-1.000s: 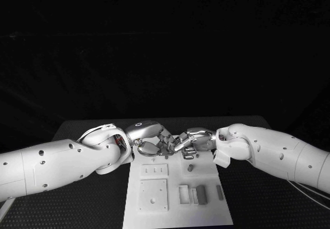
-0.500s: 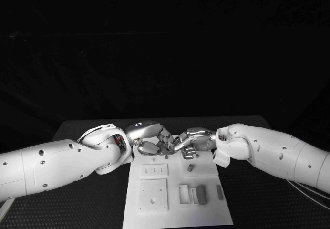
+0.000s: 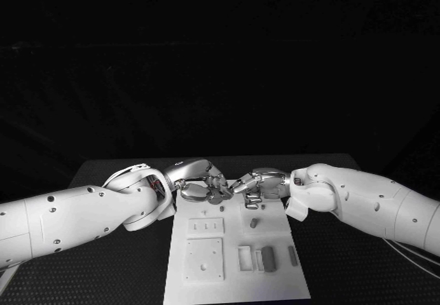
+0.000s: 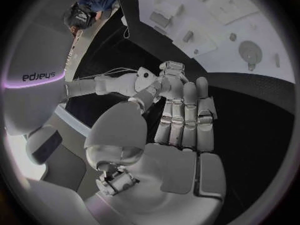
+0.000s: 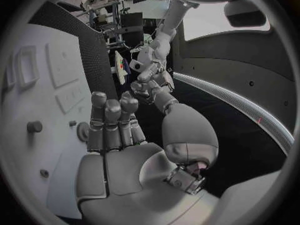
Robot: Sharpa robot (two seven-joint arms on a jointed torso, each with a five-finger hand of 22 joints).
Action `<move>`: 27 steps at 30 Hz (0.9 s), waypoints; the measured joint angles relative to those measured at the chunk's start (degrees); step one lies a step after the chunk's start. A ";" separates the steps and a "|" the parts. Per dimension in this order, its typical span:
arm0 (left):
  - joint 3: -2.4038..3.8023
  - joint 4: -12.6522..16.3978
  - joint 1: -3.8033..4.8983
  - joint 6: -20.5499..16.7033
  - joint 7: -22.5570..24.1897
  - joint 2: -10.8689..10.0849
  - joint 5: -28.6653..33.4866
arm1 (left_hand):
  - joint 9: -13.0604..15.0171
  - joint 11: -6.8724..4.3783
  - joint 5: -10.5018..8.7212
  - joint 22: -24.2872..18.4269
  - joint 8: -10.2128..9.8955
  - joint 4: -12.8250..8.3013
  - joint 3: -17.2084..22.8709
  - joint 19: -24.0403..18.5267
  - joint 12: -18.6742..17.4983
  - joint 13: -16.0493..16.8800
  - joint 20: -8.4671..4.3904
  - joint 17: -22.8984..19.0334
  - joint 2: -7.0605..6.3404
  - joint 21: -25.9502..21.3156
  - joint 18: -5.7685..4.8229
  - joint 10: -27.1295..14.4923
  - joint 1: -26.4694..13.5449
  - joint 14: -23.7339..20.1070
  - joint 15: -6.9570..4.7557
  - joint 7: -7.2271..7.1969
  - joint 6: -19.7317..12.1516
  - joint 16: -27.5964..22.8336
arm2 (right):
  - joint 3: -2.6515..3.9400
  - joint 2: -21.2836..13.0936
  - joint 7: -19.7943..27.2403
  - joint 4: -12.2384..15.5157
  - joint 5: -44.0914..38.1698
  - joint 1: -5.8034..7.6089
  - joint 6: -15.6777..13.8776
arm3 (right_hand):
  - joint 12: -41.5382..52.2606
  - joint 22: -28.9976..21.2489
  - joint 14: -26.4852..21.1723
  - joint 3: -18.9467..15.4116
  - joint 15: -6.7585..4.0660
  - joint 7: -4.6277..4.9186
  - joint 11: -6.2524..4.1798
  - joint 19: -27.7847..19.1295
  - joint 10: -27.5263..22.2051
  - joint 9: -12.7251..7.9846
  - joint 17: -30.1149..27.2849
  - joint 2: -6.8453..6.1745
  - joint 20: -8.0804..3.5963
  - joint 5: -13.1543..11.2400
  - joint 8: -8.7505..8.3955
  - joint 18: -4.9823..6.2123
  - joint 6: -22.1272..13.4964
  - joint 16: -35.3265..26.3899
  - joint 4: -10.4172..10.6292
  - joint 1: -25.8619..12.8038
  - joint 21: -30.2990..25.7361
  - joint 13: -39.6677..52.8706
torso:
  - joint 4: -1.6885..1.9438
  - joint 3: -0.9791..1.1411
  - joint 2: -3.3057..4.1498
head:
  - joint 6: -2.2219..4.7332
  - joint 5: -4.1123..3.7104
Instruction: Assemble the parts on the task board
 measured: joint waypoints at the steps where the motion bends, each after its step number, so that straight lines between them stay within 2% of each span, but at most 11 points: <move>1: 0.00 -0.17 0.00 0.36 -0.75 -0.09 0.44 | 0.00 0.00 -0.01 0.00 0.00 0.00 0.00 0.00 0.00 -0.07 0.00 -0.10 0.13 0.00 0.00 0.00 -0.13 0.00 0.00 -0.01 0.01 0.00 | 0.00 -0.17 0.13 -0.34 0.12 0.00 -0.36 | 0.00 0.00 -0.14 0.00 0.14 0.00 0.09 -0.16 -0.09 0.00 0.00 0.00 0.16 0.00 0.00 0.00 -0.02 -0.07 0.00 0.00 -0.02 -0.01 | 0.01 0.00 0.00 | 0.00 0.03; 5: 0.00 -0.92 0.01 2.10 -4.79 -0.54 2.04 | 0.01 -0.02 -1.59 0.08 0.00 0.18 0.17 0.00 0.00 -0.25 0.00 -0.28 0.43 0.00 0.00 0.02 -0.93 0.00 0.00 -0.03 0.02 0.00 | 0.25 -0.94 0.71 -1.94 0.61 -0.03 -2.13 | 0.00 -0.04 -0.15 -0.10 0.15 -0.02 0.11 -0.16 -0.11 0.00 0.00 0.00 0.16 0.00 0.00 -0.01 -0.18 -0.08 -0.10 0.00 -0.09 -0.06 | 0.01 0.07 -0.03 | -0.01 0.24; 9: -0.01 -1.97 0.02 4.05 -10.45 -0.78 5.67 | 0.02 0.02 -1.78 0.11 0.00 0.33 0.32 0.00 0.00 -0.25 0.00 -0.29 0.49 0.00 0.00 0.09 -1.12 0.00 0.00 -0.04 0.03 0.00 | 0.78 -1.40 1.52 -3.34 0.94 0.02 -4.76 | 0.00 -0.06 -0.43 -0.36 0.02 -0.09 0.07 -0.56 -0.27 0.00 0.00 0.00 0.16 0.00 0.00 -0.29 -0.27 -0.08 -0.36 0.00 -0.10 -0.13 | -0.02 0.12 -0.10 | -0.15 0.69; 12: -0.01 -2.81 0.03 5.67 -15.34 -0.68 9.91 | 0.03 -0.10 -4.48 0.18 0.00 1.70 3.54 0.32 0.00 -0.37 -0.32 -0.43 -0.31 -0.37 0.00 0.50 -1.96 0.29 -0.29 -0.08 0.06 0.06 | 1.02 -1.53 2.12 -4.13 1.01 0.03 -6.82 | 0.00 -0.06 -0.44 -0.33 0.02 -0.10 -0.02 -0.57 -0.36 0.00 0.00 0.19 0.16 0.00 0.00 -0.31 -0.29 -0.09 -0.43 0.19 -0.10 -0.14 | -0.06 0.14 -0.14 | -0.21 0.98; 16: -0.02 -3.78 0.03 6.96 -22.28 -0.03 16.24 | 0.11 0.07 -4.69 0.57 0.02 1.54 5.03 0.46 0.00 -0.37 -0.46 -0.44 -0.47 -0.37 0.00 0.71 -2.73 0.41 -0.41 -0.09 0.07 0.44 | 1.77 -1.59 2.82 -5.45 0.92 0.25 -9.27 | 0.00 -0.05 -0.45 -0.30 0.03 -0.10 -0.02 -0.57 -0.36 0.01 0.00 0.76 0.16 0.00 0.00 -0.06 -0.29 -0.09 -0.80 0.76 -0.10 -0.20 | -0.14 0.14 -0.14 | -0.37 1.43; 17: -0.03 -3.97 0.03 7.05 -23.80 0.20 17.55 | 0.28 -0.10 -4.19 0.72 0.22 1.24 5.36 0.80 0.00 -0.37 -0.58 -0.43 -0.50 -0.37 0.00 0.92 -3.48 0.82 -0.43 -0.15 0.27 0.62 | 1.86 -1.66 2.97 -5.62 0.85 0.35 -9.78 | 0.00 -0.05 -0.45 -0.30 0.03 -0.10 -0.02 -0.57 -0.36 0.00 0.00 0.76 0.16 0.00 0.00 0.05 -0.29 -0.09 -0.80 0.76 -0.10 -0.20 | -0.16 0.16 -0.15 | -0.38 1.52; 18: -0.03 -4.13 0.03 7.07 -25.28 0.43 18.73 | 1.60 -0.12 -2.24 1.01 0.25 0.69 5.95 1.28 0.00 -0.32 -0.67 -0.43 -0.44 -0.37 0.00 1.16 -4.79 1.18 -0.58 -0.07 0.48 0.95 | 1.96 -1.74 3.11 -5.75 0.75 0.43 -10.31 | 0.00 -0.05 -0.45 -0.30 0.03 -0.10 -0.02 -0.57 -0.36 0.00 0.00 0.76 0.16 0.00 0.00 0.09 -0.29 -0.09 -0.80 0.76 -0.10 -0.20 | -0.16 0.17 -0.15 | -0.39 1.61; 20: -0.04 -4.40 0.03 6.96 -28.48 0.92 20.63 | 2.12 -0.38 -0.66 1.60 0.33 -1.03 7.69 1.74 0.07 -0.25 -1.11 -0.59 -0.42 -0.37 0.00 1.82 -7.22 1.65 -1.01 -0.23 1.05 1.15 | 2.23 -1.99 3.41 -5.83 0.40 0.63 -11.58 | 0.00 -0.05 -0.46 -0.30 0.04 -0.11 -0.02 -0.57 -0.36 0.01 -0.03 0.75 0.17 0.00 0.00 0.09 -0.30 -0.09 -0.80 1.41 -0.10 -0.23 | -0.19 0.17 -0.20 | -0.46 1.75; 22: -0.04 -4.62 0.02 6.71 -30.99 1.34 21.40 | 2.32 -0.51 1.07 2.24 1.22 -2.21 9.21 2.70 0.55 -0.10 -1.41 -0.65 -0.46 -0.12 -0.01 2.38 -9.46 2.59 -1.16 -0.66 1.64 1.63 | 2.40 -2.12 3.72 -5.83 -0.28 0.86 -12.91 | 0.00 -0.05 -0.50 -0.30 0.08 -0.11 -0.02 -0.57 -0.36 0.01 -0.05 0.60 0.17 0.00 0.00 0.10 -0.30 -0.09 -0.79 1.53 -0.10 -0.26 | -0.21 0.21 -0.26 | -0.68 1.86; 27: -0.05 -4.86 0.02 5.59 -36.09 2.48 21.60 | 2.45 -0.77 1.77 3.14 2.33 -3.62 10.74 3.29 0.73 0.08 -1.85 -0.86 -0.14 0.10 -0.01 2.81 -11.81 3.14 -1.59 -0.83 1.85 1.99 | 2.52 -2.21 4.58 -5.75 -3.26 1.43 -16.62 | 0.00 -0.05 -0.50 -0.46 0.09 -0.20 -0.02 -0.57 -0.36 0.01 -0.05 0.59 0.17 0.00 0.00 0.10 -0.38 -0.08 -0.95 1.99 -0.10 -0.31 | -0.27 0.28 -0.43 | -1.23 2.07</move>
